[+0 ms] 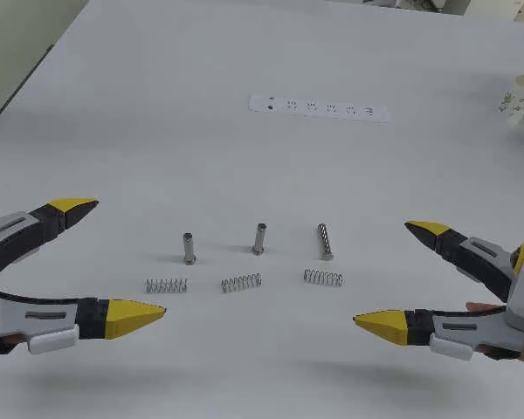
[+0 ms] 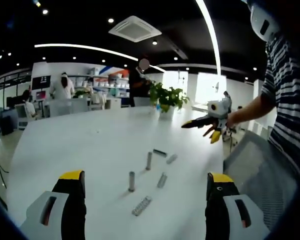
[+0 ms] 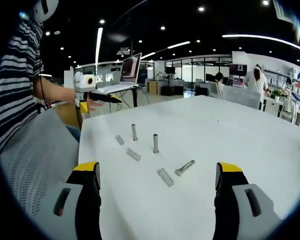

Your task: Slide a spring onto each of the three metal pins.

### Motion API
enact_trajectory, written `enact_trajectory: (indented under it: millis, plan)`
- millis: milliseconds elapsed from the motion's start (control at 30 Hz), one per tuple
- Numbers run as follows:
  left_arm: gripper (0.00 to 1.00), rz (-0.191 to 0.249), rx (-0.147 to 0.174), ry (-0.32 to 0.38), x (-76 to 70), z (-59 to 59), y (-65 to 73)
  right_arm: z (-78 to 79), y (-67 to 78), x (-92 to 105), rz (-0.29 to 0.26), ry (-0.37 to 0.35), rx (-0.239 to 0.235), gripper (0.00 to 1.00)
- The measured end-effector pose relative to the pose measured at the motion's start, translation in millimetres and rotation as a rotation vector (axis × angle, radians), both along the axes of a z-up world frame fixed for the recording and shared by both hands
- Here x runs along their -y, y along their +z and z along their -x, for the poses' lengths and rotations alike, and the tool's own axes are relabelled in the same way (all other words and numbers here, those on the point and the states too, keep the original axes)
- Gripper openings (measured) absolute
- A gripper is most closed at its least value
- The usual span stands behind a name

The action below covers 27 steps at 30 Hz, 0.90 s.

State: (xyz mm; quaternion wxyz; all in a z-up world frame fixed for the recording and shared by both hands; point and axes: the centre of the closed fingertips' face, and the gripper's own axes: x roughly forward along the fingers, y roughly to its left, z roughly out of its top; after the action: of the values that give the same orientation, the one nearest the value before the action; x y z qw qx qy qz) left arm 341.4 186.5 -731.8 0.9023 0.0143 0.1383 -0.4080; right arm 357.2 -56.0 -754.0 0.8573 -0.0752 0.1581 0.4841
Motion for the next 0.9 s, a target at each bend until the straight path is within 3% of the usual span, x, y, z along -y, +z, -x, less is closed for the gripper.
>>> enact_trajectory:
  millis: [367, 900]
  plan:
    - [0.98, 0.001, 0.007, -0.002, -1.2, -0.8, 3.1, -2.0, 5.2, -0.4, -0.002, 0.005, 0.010, 0.95]
    - [0.98, 0.017, 0.032, 0.003, -0.7, 3.3, 14.8, 8.7, 11.5, -3.4, 0.001, 0.008, 0.010, 0.94]
